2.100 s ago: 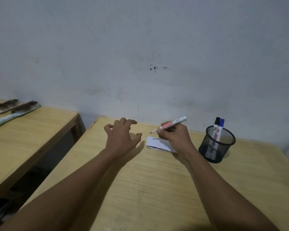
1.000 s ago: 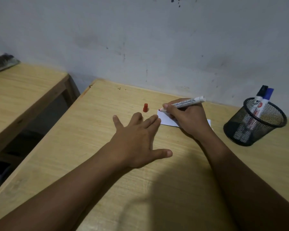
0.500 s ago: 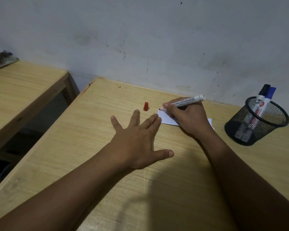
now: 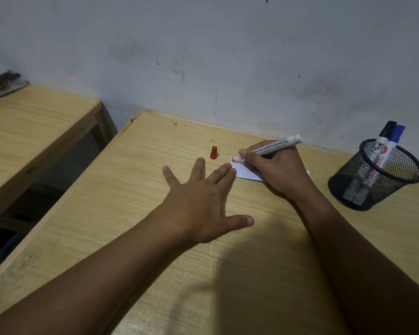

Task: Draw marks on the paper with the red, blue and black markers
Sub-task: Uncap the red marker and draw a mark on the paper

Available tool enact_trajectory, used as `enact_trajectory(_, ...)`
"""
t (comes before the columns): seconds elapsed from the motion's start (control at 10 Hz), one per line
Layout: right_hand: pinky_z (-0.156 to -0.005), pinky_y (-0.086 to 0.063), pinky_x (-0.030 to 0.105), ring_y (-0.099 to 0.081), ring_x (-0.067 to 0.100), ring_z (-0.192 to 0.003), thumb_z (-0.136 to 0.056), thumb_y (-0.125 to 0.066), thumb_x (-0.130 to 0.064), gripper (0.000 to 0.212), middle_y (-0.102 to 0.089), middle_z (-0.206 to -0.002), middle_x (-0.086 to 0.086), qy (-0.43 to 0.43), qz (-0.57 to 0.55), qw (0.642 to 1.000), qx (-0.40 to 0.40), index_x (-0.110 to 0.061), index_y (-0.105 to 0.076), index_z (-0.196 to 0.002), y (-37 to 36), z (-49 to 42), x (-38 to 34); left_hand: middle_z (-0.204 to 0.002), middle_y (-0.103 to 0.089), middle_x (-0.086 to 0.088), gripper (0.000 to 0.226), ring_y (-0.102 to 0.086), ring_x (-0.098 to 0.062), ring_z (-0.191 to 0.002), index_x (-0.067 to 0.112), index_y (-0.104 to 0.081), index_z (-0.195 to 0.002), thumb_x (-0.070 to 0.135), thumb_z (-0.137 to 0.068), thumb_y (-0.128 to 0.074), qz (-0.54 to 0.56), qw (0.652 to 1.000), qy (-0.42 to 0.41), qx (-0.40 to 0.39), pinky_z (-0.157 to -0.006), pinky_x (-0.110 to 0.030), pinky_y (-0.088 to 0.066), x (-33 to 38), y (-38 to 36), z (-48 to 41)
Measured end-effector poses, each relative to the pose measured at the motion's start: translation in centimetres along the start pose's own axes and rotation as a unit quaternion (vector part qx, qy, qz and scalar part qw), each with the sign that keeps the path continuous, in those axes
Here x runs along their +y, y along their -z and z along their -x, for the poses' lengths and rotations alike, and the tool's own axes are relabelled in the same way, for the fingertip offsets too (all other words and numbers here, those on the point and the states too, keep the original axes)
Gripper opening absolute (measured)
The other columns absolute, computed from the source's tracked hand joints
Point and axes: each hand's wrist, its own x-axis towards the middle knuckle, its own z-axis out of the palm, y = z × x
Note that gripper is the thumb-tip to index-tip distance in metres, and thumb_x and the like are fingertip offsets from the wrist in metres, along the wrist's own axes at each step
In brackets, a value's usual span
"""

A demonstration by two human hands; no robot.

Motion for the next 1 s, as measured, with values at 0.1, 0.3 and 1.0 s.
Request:
enact_trajectory(0.1,-0.059,-0.050,0.007,-0.070,-0.003,-0.076,-0.089,-0.075,-0.037,0.012,-0.075,-0.083,-0.012,0.006,0.003,1.000,-0.009,-0.026,-0.077,-0.086,0.1,0.1,-0.2,-0.165,0.013,0.014,0.106,0.018,-0.030,-0.151,0.034,0.008,-0.157,0.092,-0.073,-0.023,0.002,1.000,0.001,-0.001,-0.102,-0.084,0.007,0.0,-0.1,-0.1)
enact_trajectory(0.3,-0.058,-0.050,0.008,-0.069,-0.003,-0.074,-0.087,-0.076,-0.037,0.014,-0.076,-0.082,-0.008,0.011,0.005,1.000,-0.013,-0.023,-0.079,-0.087,0.2,0.1,-0.2,-0.165,0.012,0.014,0.107,0.018,-0.030,-0.151,0.033,0.008,-0.157,0.092,-0.073,-0.023,0.003,1.000,0.003,-0.001,-0.102,-0.084,0.006,0.0,0.0,0.0)
enact_trajectory(1.0,-0.060,-0.047,0.008,-0.065,-0.009,-0.070,-0.088,-0.078,-0.023,0.009,-0.072,-0.078,-0.016,0.065,-0.077,0.983,0.152,-0.016,-0.075,-0.083,0.2,2.5,-2.9,-0.134,-0.057,0.009,0.045,-0.047,-0.020,-0.127,0.040,-0.049,-0.136,0.046,-0.092,-0.057,0.228,0.935,0.122,0.244,-0.108,-0.059,-0.025,-2.5,2.1,-3.5)
